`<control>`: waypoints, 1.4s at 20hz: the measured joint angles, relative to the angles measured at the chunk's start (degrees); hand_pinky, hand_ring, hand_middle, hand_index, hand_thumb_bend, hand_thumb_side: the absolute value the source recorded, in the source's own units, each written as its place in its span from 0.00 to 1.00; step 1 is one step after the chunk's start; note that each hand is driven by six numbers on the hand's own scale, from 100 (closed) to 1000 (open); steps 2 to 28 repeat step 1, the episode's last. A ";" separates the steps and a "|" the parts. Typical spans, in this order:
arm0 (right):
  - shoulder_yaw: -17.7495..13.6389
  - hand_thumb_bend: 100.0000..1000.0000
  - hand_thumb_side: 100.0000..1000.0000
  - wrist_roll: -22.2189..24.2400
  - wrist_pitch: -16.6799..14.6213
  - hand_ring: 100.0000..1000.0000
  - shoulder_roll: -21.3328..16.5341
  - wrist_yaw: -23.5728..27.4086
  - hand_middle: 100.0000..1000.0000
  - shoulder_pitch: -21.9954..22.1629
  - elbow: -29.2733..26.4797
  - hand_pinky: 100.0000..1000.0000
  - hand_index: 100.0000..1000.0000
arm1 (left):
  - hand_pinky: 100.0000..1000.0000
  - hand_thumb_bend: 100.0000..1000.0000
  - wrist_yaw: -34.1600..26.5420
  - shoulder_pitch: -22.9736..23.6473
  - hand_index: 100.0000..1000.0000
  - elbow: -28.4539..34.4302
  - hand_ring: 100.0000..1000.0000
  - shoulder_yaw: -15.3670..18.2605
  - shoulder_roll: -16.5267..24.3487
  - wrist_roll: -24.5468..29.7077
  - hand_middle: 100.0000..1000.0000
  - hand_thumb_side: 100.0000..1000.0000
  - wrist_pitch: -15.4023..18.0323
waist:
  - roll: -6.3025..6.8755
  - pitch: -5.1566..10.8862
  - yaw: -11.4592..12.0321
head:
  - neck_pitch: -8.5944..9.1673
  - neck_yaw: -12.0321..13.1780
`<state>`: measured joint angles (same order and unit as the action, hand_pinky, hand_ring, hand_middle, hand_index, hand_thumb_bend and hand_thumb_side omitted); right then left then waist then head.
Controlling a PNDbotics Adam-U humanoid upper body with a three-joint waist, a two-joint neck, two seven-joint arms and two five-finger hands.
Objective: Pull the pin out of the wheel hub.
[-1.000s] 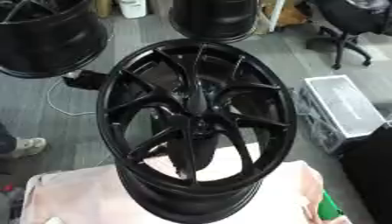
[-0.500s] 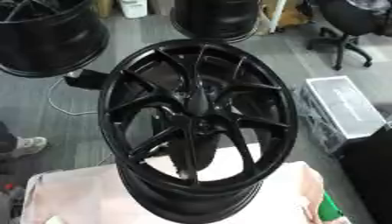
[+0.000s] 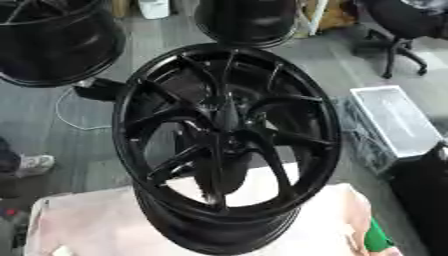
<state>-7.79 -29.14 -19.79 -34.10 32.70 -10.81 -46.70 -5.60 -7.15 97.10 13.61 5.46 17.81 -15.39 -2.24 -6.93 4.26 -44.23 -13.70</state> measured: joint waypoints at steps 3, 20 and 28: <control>-0.74 0.43 0.22 -0.96 -0.13 0.41 1.59 -2.22 0.70 0.13 -4.53 0.41 0.88 | 0.45 0.22 -0.01 -0.03 0.65 0.00 0.54 0.00 -0.01 0.00 0.61 0.99 0.01 | 0.16 -0.12 0.01 | 0.00 0.01; -0.74 0.43 0.22 -0.96 -0.13 0.41 1.59 -2.22 0.70 0.13 -4.53 0.41 0.88 | 0.45 0.22 -0.01 -0.03 0.65 0.00 0.54 0.00 -0.01 0.00 0.61 0.99 0.01 | 0.16 -0.12 0.01 | 0.00 0.01; -0.74 0.43 0.22 -0.96 -0.13 0.41 1.59 -2.22 0.70 0.13 -4.53 0.41 0.88 | 0.45 0.22 -0.01 -0.03 0.65 0.00 0.54 0.00 -0.01 0.00 0.61 0.99 0.01 | 0.16 -0.12 0.01 | 0.00 0.01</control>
